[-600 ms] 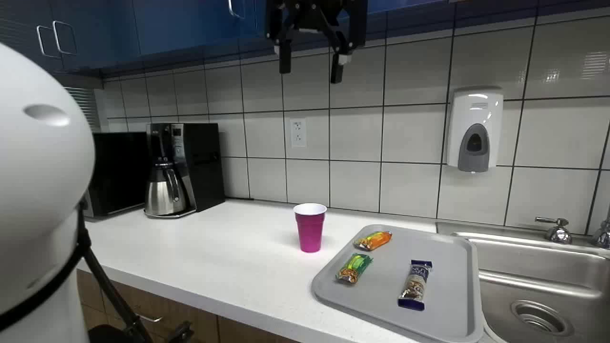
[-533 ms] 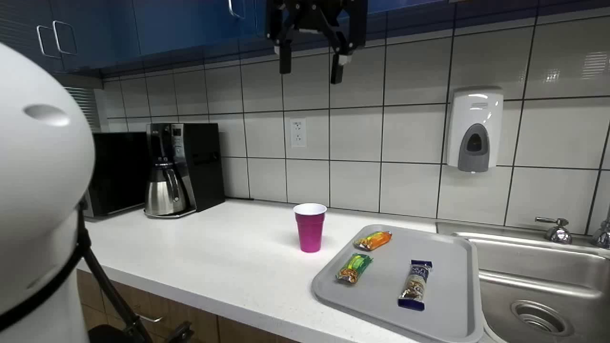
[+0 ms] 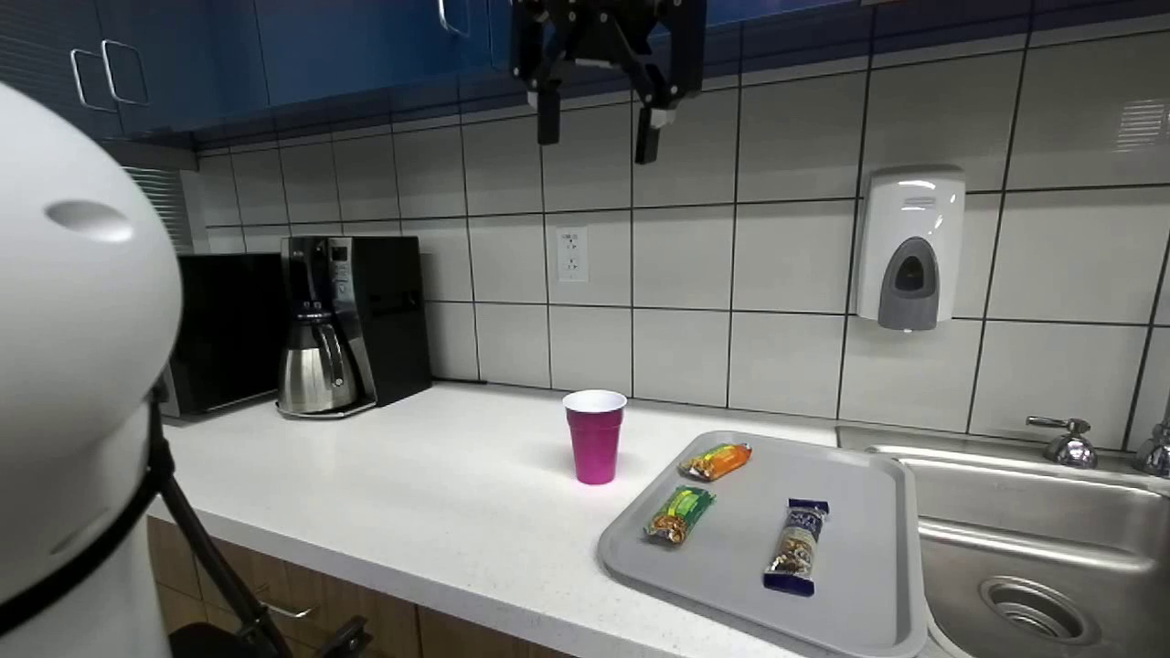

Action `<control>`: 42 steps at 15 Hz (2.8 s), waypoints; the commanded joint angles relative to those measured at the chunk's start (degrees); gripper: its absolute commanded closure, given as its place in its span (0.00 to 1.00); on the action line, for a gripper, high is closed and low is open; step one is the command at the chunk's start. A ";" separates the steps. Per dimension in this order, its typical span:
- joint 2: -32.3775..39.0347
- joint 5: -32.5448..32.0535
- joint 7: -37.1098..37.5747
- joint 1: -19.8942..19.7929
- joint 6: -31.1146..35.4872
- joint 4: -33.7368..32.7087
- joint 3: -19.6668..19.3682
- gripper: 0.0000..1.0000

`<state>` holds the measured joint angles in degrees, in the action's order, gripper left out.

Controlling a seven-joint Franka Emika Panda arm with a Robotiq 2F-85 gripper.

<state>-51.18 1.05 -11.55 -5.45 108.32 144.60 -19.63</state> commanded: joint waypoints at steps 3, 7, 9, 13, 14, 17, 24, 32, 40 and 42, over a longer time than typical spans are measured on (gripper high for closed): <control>0.66 -1.31 -1.31 -1.95 3.82 1.72 1.24 0.00; 1.83 -2.92 -0.95 -2.75 8.52 3.26 1.40 0.00; 2.79 -3.24 -0.71 -3.01 11.02 3.91 1.34 0.00; 5.13 -2.99 -0.03 -3.28 16.20 4.85 1.61 0.00; 6.02 -2.85 0.26 -3.24 17.76 4.98 1.77 0.00; 8.37 -2.82 1.75 -3.49 21.91 5.58 2.82 0.00; 14.77 -3.35 4.77 -5.00 28.71 6.08 5.04 0.00; 25.14 -2.44 4.50 -5.36 34.53 4.14 4.62 0.00; 35.48 -2.53 8.01 -5.02 39.19 0.58 6.52 0.00; 37.90 -3.08 10.77 -5.31 40.23 -0.62 7.67 0.00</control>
<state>-17.74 -1.45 -4.94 -9.69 147.21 147.16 -14.38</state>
